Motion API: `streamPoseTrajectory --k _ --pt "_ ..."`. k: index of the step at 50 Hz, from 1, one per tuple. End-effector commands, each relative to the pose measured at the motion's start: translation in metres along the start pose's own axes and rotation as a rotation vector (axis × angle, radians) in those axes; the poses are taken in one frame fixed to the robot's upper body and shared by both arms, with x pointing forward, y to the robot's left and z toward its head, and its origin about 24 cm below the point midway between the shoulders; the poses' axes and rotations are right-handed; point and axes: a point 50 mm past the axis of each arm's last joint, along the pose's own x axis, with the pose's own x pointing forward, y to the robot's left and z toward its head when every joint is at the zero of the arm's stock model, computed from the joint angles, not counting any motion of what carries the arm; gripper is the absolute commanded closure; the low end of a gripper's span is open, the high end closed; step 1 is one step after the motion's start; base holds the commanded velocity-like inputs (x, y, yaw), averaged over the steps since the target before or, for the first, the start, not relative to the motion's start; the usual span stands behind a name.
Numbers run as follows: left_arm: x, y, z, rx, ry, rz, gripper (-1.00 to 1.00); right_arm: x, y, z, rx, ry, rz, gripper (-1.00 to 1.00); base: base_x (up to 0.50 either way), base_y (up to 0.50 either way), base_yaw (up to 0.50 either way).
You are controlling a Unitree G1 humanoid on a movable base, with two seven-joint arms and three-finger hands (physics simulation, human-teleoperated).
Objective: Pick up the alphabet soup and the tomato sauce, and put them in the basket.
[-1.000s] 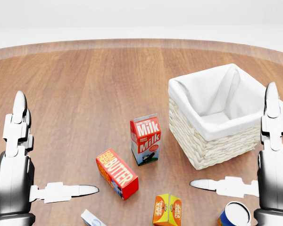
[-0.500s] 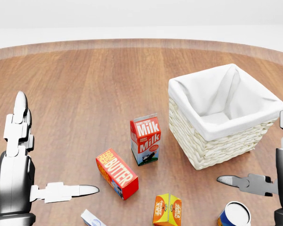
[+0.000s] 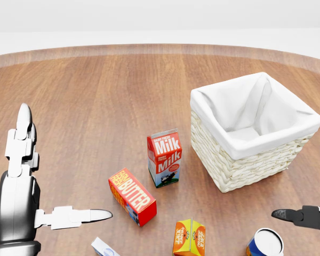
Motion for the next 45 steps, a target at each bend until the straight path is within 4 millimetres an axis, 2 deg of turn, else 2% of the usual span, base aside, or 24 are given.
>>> streamPoseTrajectory --k 1,7,12,23,32,45 --pt "0.000 0.000 0.000 0.002 0.001 0.001 -1.00 -0.004 -0.003 -0.007 -0.085 0.028 0.070 -1.00 0.00 0.00 0.00" --pt "0.000 0.000 0.000 0.002 0.001 0.001 -1.00 -0.006 -0.007 -0.007 -0.077 0.036 0.098 -1.00 0.00 0.00 0.00" --pt "-0.001 0.000 0.000 0.002 0.002 0.001 -1.00 -0.011 -0.002 -0.016 -0.122 0.081 0.111 -1.00 0.00 0.00 0.00" --pt "0.000 0.000 -0.002 0.003 0.008 0.001 -1.00 -0.012 -0.007 -0.012 -0.076 0.071 0.153 -1.00 0.00 0.00 0.00" --pt "-0.001 0.000 0.000 0.002 0.002 -0.001 -1.00 -0.023 0.003 -0.028 -0.174 0.158 0.214 -1.00 0.00 0.00 0.00" --pt "0.000 0.000 0.000 0.002 -0.001 -0.001 -1.00 -0.029 0.006 -0.036 -0.214 0.198 0.255 -1.00 0.00 0.00 0.00"
